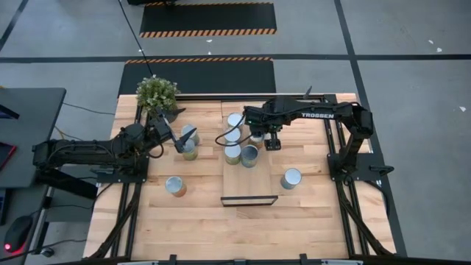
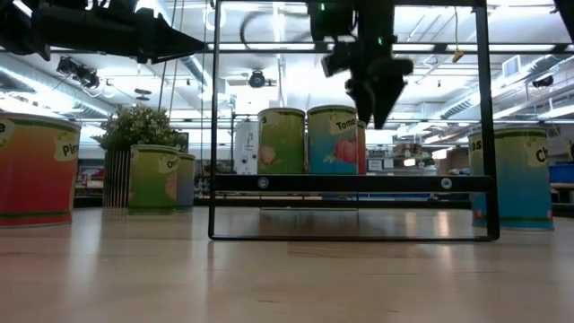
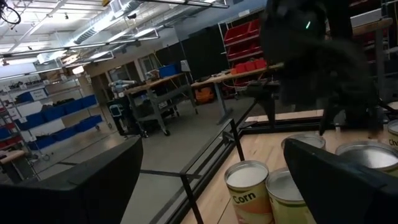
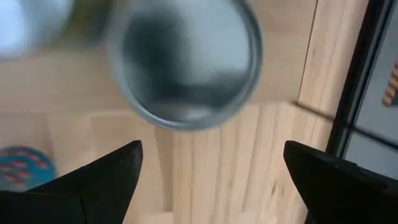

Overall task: Pick and place cans onto a shelf
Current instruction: Put the top canned pineapple on the shelf

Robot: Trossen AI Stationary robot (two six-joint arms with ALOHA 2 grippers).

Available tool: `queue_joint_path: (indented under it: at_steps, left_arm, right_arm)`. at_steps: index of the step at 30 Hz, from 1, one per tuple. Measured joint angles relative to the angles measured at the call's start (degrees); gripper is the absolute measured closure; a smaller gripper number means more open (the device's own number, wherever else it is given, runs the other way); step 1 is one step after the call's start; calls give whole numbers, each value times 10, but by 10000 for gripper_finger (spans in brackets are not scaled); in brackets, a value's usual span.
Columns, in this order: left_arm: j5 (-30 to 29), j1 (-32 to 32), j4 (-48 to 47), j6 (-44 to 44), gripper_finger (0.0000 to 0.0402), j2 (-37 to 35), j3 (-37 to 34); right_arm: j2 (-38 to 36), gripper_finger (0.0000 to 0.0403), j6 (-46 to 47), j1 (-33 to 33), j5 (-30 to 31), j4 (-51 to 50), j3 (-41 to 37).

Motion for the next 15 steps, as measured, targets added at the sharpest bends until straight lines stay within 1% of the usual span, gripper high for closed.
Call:
queue_joint_path:
  at_steps: [4, 9, 11, 15]
  left_arm:
    - [0, 0, 0, 0, 6, 0, 0]
    - [0, 0, 0, 7, 5, 0, 0]
    - [0, 0, 0, 14, 5, 0, 0]
    - [0, 0, 0, 14, 5, 0, 0]
  right_arm:
    - [0, 9, 0, -31, 34, 50, -36]
    - [0, 8, 0, -53, 32, 107, -52]
    - [0, 9, 0, -51, 20, 129, -52]
    - [0, 9, -14, -41, 22, 153, -52]
